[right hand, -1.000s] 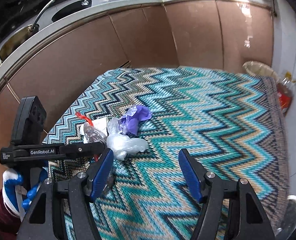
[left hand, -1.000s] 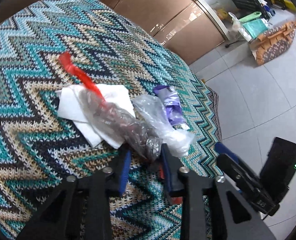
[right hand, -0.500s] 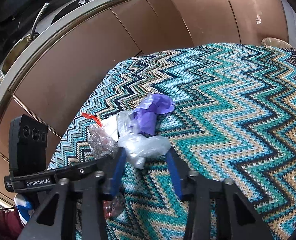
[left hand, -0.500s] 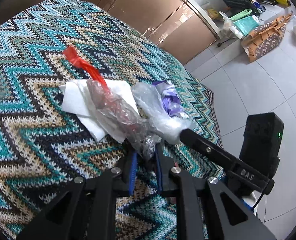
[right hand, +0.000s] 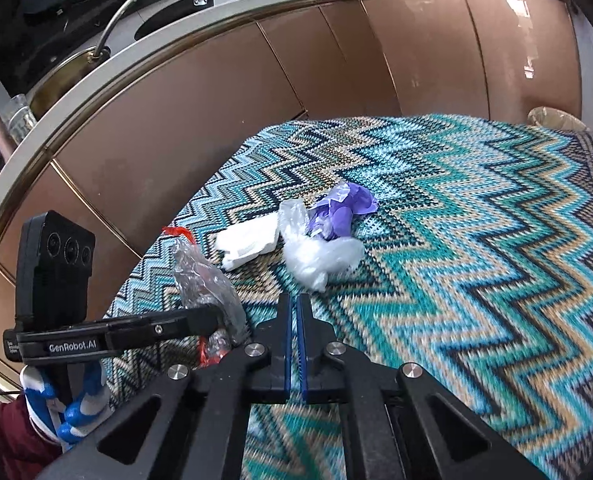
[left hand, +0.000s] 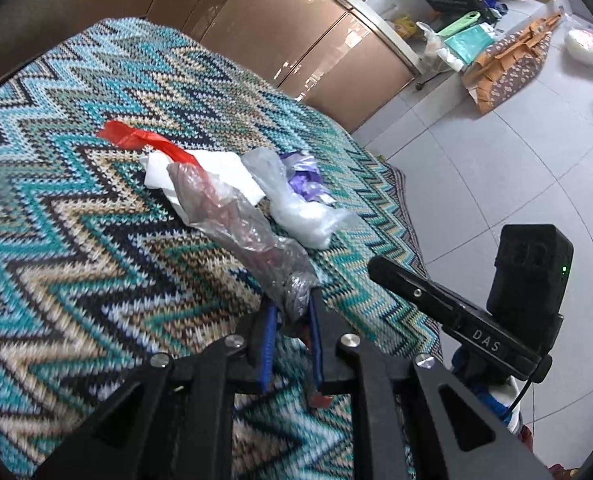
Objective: Collect trash
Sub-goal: 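Grasp the clear plastic bag with the left tool while the right tool grasps a white plastic bag, then carry the clear plastic bag and white plastic bag over the white bin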
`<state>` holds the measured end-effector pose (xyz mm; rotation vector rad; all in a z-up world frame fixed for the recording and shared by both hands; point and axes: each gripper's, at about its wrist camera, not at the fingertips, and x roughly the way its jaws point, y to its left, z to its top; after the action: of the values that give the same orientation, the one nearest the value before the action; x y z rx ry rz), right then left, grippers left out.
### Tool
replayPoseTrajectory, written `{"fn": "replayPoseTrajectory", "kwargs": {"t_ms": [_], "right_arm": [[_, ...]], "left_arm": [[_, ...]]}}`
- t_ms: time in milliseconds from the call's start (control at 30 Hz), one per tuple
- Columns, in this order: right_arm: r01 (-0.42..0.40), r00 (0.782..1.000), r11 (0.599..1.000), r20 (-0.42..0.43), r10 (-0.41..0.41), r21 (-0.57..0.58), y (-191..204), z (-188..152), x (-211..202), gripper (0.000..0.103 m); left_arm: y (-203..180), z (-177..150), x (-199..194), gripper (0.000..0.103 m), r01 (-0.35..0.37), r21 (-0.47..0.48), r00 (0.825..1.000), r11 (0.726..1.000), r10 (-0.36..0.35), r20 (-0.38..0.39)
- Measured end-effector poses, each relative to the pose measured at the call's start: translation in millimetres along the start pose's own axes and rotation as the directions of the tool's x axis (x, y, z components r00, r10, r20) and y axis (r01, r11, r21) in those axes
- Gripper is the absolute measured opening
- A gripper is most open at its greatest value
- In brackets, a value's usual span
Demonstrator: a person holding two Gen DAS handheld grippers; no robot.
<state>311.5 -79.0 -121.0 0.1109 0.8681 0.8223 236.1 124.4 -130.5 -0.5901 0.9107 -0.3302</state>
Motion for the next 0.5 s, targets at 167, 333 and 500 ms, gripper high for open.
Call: {"fn": "replayPoseTrajectory", "kwargs": {"t_ms": [167,333,500], "right_arm": [[-0.01,1.0,0.997,0.019,0.009,0.077,-4.1,-1.2,-12.9,0.006],[-0.046,0.999,0.983,0.018,0.044,0.176,-27.2,7.0,1.0,0.026],[-0.087,0.996,0.962,0.019,0.086,0.26,-44.6,15.2,25.6,0.04]], "left_arm": [[-6.9,-7.6,-14.8,0.014,-0.003,0.022,1.0,1.0,0.003,0.014],[-7.2,-5.1,-25.3,0.014,-0.028,0.07,0.999,0.997,0.025,0.043],[-5.5,1.3,-22.8,0.014,-0.037,0.096,0.998,0.995,0.032,0.049]]}}
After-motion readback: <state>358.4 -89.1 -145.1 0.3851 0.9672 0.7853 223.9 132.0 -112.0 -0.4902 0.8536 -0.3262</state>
